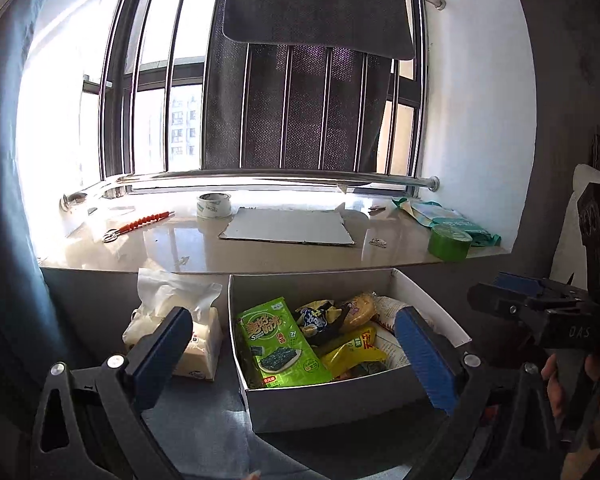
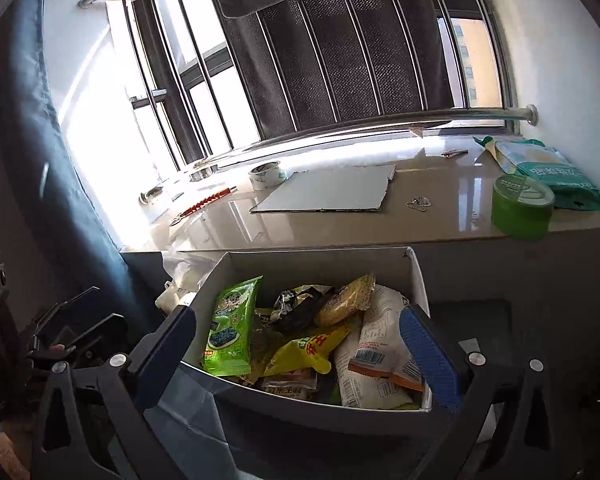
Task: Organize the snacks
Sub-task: 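Release the green seaweed pack into the box and withdraw both grippers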
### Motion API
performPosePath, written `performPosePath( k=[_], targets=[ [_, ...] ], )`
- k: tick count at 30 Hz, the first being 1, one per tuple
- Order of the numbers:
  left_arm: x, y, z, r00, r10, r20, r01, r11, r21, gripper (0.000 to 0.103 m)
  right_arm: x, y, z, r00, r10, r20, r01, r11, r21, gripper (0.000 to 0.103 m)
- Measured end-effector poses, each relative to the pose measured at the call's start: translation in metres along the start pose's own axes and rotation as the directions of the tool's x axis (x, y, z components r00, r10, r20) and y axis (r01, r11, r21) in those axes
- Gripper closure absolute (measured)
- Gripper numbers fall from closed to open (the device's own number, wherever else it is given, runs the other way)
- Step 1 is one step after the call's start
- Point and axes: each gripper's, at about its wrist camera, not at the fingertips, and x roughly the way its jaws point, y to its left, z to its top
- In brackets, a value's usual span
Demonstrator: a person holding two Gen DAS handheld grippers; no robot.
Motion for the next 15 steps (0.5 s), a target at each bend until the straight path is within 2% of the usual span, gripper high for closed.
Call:
performPosePath(
  k=[2,5,7,10,15],
  targets=[
    [-0.026,-0.008,-0.007,0.999,0.027,0.019,-0.027,1.000,0.010,0.000,-0.027,0.012,-0.014,0.999,-0.006,0.043,0.008,0.999,-0.040,0.000],
    [-0.059,-0.019,-0.023,1.000,0.024,-0.001,-0.024,1.000,0.010,0.000,-0.067,0.028,-0.039,0.997,-0.015,0.079,0.021,0.997,-0.078,0.000],
    [-0.081,-0.026,-0.036,1.000,0.003,-0.017,-0.003,1.000,0.001,0.000,-0.089,0.035,-0.056,0.997,-0.041,0.063,0.045,0.997,-0.067,0.000],
    [-0.114,-0.040,-0.059,0.999,0.027,-0.030,-0.027,1.000,0.013,0.000,-0.119,0.041,-0.083,0.999,-0.017,0.040,0.019,0.999,-0.043,0.000],
    [-0.148,-0.053,-0.093,0.994,0.019,-0.112,-0.022,0.999,-0.026,0.000,-0.163,0.052,-0.128,0.999,-0.027,0.034,0.029,0.999,-0.044,0.000]
  ],
)
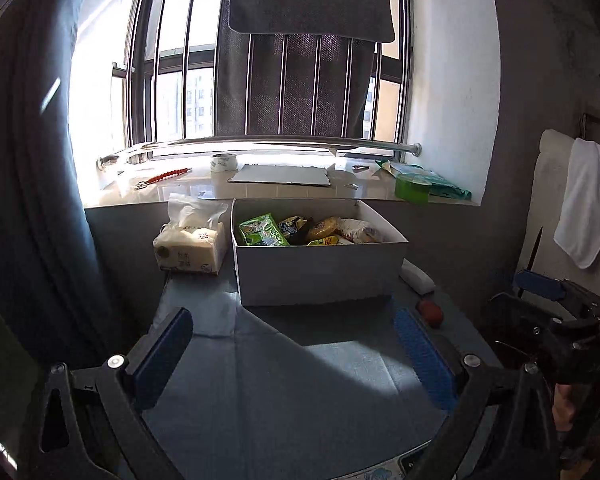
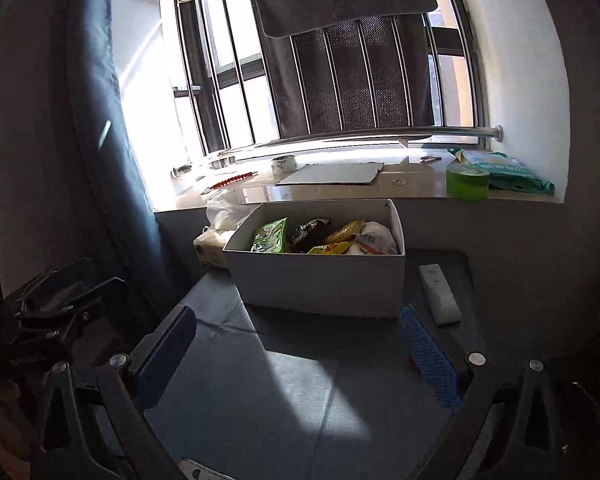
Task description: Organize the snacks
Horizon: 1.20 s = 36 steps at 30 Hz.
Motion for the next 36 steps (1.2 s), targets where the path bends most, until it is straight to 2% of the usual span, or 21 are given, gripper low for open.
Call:
performPosePath(
  k=[4,11,26,36],
  targets=[
    [-0.016,-0.008,-0.017,0.999,-0.020,-0.033,0.019,1.000,-0.024,0.000,-0.024,0.008,-0.019,1.000,0.008,-0.015,-0.008,1.000,0.006,0.000],
    [-0.030,-0.017,-0.021,0.999,-0.012,-0.031,0.012,1.000,-0.013,0.000,-0.043,0.009,-0.022,1.000,0.025,-0.004,-0.025,1.000,0.009,0.000],
    [-0.029,-0.020,-0.021,1.000,0.006,-0.031,-0.006,1.000,0.002,0.000,-0.039,0.016,-0.028,1.000,0.013,-0.023,-0.014,1.000,-0.018,0.000],
    [-0.030,-0.021,-0.023,0.999,-0.007,-0.038,0.007,1.000,0.004,0.000,-0.042,0.018,-0.029,1.000,0.010,-0.021,-0.010,1.000,-0.025,0.000]
  ],
)
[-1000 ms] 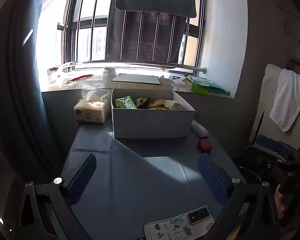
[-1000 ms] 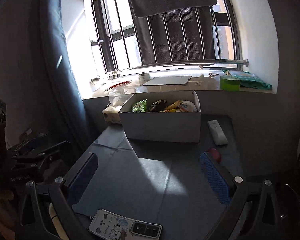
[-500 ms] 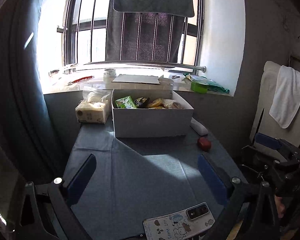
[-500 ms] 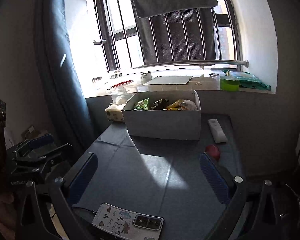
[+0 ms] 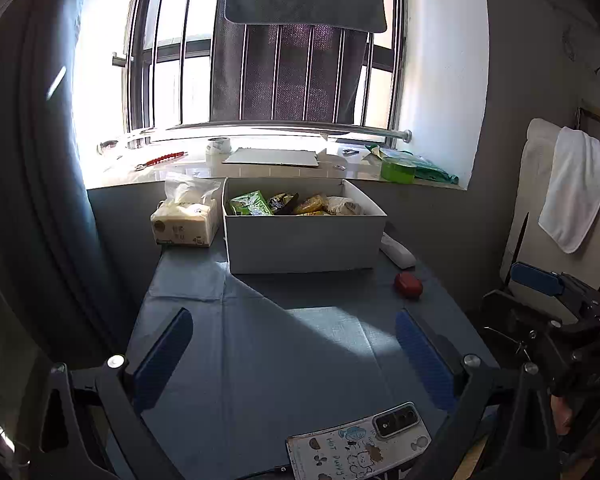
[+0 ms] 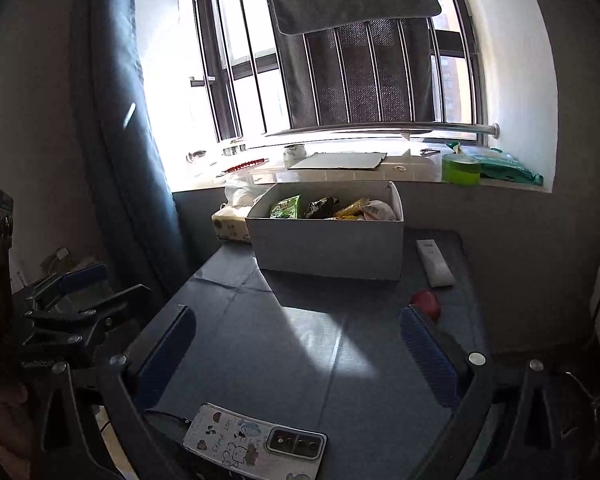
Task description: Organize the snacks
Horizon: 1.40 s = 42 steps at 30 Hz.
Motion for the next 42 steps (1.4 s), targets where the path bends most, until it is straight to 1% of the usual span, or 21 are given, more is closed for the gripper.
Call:
performPosePath(
  k=[31,42],
  targets=[
    [0.0018,-0.0030,-0.0027,1.000,-0.021,-0.016,0.022,1.000,0.008,0.000,-0.0014,-0.0011,0.0001,1.000,-0.001,-0.002,0.001,1.000,0.000,0.000],
    [0.0019,-0.0057,-0.0029,1.000,-0.018,-0.023,0.018,1.000,0.017,0.000,-0.0018,-0.0019,-0.0006,1.000,0.001,-0.002,-0.001,1.000,0.001,0.000]
  ],
)
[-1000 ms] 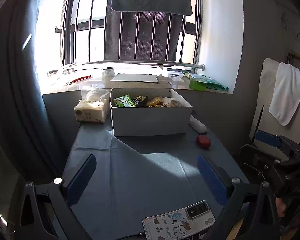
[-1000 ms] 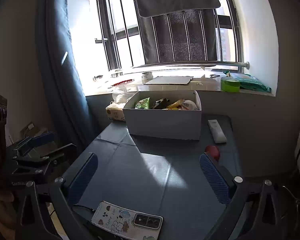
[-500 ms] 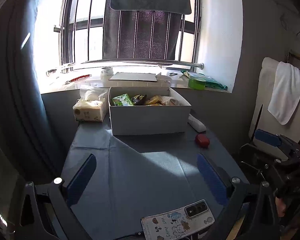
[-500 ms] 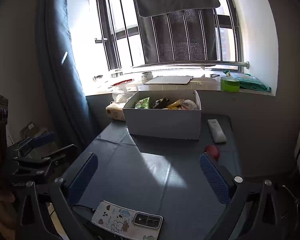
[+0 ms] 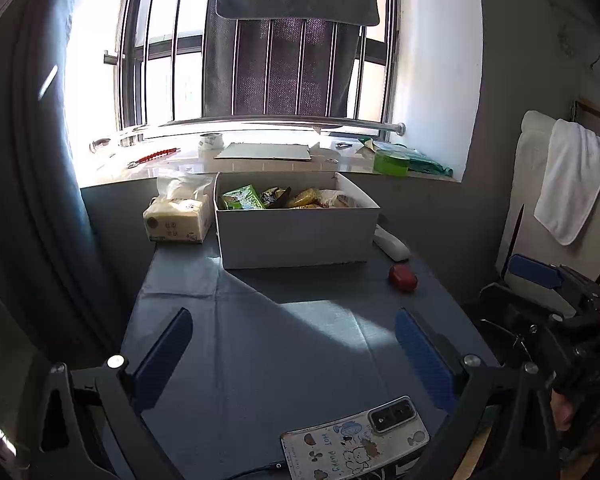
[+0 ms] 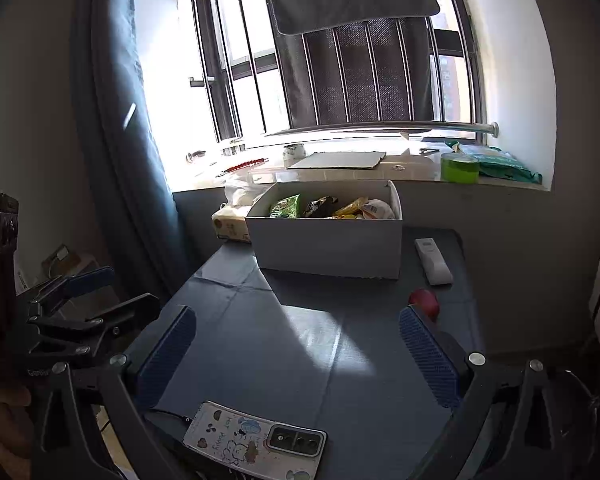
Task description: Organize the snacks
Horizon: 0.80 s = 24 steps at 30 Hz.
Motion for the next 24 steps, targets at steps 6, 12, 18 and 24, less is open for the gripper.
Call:
performPosePath(
  k=[6,12,18,24],
  targets=[
    [0.0003,-0.0007,-0.0002,1.000,0.002,0.001,-0.002,1.000,0.001,0.000,0.0000,0.0011,0.0000,1.000,-0.003,0.000,0.003,1.000,0.002,0.000],
    [0.0006,-0.0010,-0.0010,1.000,0.002,-0.001,-0.002,1.000,0.004,0.000,-0.0007,0.0016,-0.0005,1.000,-0.003,0.001,0.003,1.000,0.001,0.000],
    [0.0002,-0.0002,-0.0005,1.000,0.003,-0.001,-0.003,1.000,0.007,0.000,-0.0005,0.0022,-0.0001,1.000,-0.003,0.000,0.003,1.000,-0.001,0.000],
    [0.0004,-0.0011,-0.0011,1.000,0.004,-0.002,-0.004,1.000,0.010,0.000,-0.0003,0.0022,-0.0006,1.000,-0.002,-0.001,0.002,1.000,-0.004,0.000]
  ],
)
